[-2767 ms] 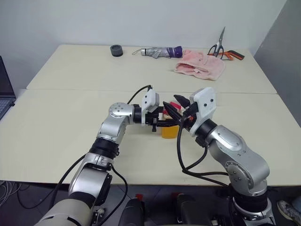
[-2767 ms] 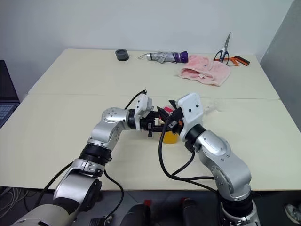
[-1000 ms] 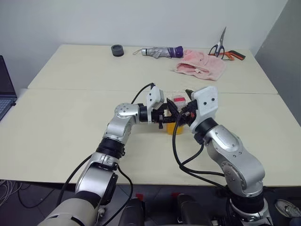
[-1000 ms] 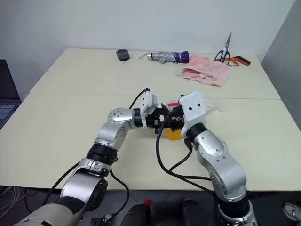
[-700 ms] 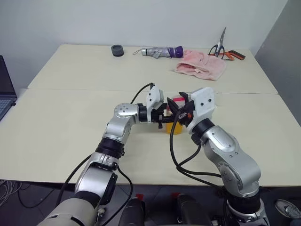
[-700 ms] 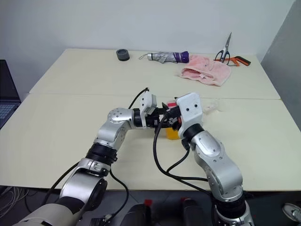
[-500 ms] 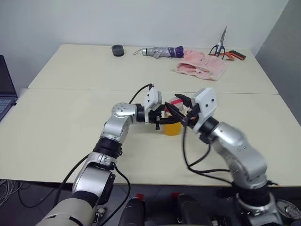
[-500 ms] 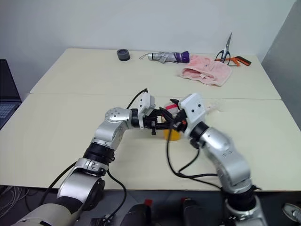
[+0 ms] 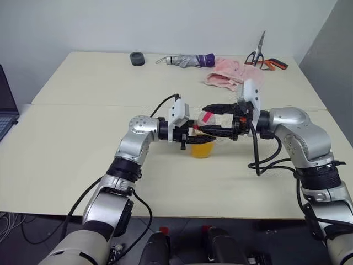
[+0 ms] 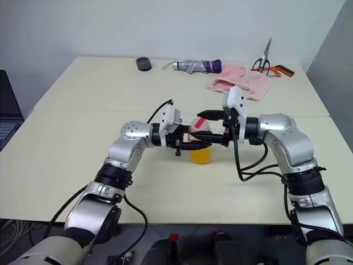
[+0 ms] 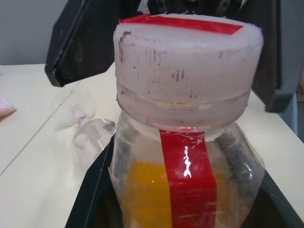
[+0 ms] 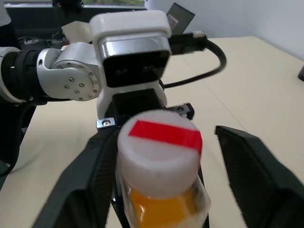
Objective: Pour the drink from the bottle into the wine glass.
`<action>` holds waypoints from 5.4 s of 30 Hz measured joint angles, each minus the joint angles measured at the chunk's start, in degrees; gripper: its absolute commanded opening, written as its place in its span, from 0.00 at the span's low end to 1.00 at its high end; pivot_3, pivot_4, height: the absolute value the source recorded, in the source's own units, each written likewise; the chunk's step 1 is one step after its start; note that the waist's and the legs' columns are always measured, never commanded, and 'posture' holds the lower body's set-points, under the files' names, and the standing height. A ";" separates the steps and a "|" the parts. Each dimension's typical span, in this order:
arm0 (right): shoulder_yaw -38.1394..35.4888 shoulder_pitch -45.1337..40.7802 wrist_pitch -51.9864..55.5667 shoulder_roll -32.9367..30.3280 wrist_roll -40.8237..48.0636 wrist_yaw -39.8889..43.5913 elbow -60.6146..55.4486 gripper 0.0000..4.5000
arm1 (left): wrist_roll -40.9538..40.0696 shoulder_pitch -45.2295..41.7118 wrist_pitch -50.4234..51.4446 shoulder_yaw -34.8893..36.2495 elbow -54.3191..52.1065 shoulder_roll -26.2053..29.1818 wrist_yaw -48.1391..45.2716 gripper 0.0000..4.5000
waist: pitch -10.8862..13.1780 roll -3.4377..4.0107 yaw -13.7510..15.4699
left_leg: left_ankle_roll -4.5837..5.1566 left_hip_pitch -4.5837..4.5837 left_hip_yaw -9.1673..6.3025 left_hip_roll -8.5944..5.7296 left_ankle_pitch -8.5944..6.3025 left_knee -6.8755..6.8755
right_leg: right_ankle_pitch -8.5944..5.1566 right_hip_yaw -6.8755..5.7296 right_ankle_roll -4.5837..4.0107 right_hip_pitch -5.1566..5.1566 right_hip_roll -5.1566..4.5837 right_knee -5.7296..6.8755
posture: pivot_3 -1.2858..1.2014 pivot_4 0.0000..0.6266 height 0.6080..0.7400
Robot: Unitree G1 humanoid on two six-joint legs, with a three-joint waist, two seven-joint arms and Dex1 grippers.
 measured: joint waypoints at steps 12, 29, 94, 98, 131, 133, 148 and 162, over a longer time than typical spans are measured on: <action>-2.21 14.09 3.73 6.61 -2.20 -23.48 -26.09 0.88 | -0.10 2.11 1.05 0.20 -1.96 0.57 1.22 0.40 | 0.00 0.00 -0.03 | -0.01 0.06 0.00 -0.01 0.01 0.03 | -0.01 0.02 0.01 0.00 0.14 0.08 | 0.52 0.24 1.00; 2.28 15.74 -1.41 8.12 -12.42 -29.09 -23.52 0.88 | -0.17 2.09 1.13 0.19 -1.91 0.42 0.96 0.40 | 0.00 0.00 0.05 | -0.01 0.04 0.01 -0.03 0.01 0.03 | 0.00 0.02 0.01 0.00 0.13 0.06 | 0.52 0.24 1.00; 0.25 19.85 -1.15 7.28 -11.82 -30.59 -28.13 0.88 | -0.43 2.06 2.01 0.18 -1.00 1.33 0.46 0.40 | 0.00 0.00 0.03 | -0.01 0.05 0.01 -0.03 0.01 0.04 | 0.00 0.03 0.01 0.00 0.13 0.07 | 0.52 0.24 1.00; 0.13 20.06 -1.17 7.13 -11.82 -30.59 -28.17 0.88 | -0.42 2.07 2.03 0.18 -0.85 1.39 0.47 0.40 | 0.00 0.00 0.04 | -0.01 0.05 0.01 -0.03 0.01 0.04 | 0.00 0.03 0.01 0.00 0.13 0.07 | 0.52 0.24 1.00; -3.43 20.96 -0.40 4.32 -11.20 -30.39 -27.61 0.88 | -0.43 2.07 1.99 0.21 -0.84 1.77 -0.25 0.40 | 0.00 0.00 0.05 | -0.01 0.05 0.02 -0.03 0.01 0.04 | 0.00 0.04 0.01 0.00 0.13 0.08 | 0.52 0.24 1.00; -3.65 21.16 0.23 3.78 -10.36 -29.77 -27.98 0.88 | -0.43 2.07 1.99 0.21 -0.84 1.76 -0.24 0.40 | 0.00 0.00 0.05 | -0.01 0.05 0.02 -0.04 0.01 0.04 | 0.00 0.03 0.01 0.00 0.13 0.08 | 0.52 0.24 1.00; -5.73 23.70 6.26 -0.31 -1.23 -25.57 -33.13 0.88 | -0.43 2.05 1.76 0.21 -0.80 1.82 -0.46 0.40 | 0.00 0.00 0.03 | -0.01 0.05 0.01 -0.03 0.01 0.05 | 0.00 0.04 0.01 0.01 0.14 0.09 | 0.52 0.24 1.00; -6.17 18.79 8.23 3.07 3.39 -26.54 -30.25 1.00 | -0.45 2.00 1.06 0.22 -0.81 1.86 -1.32 0.40 | 0.00 0.00 0.04 | -0.01 0.05 0.01 -0.03 0.01 0.06 | 0.00 0.03 0.01 0.01 0.14 0.09 | 0.52 0.24 1.00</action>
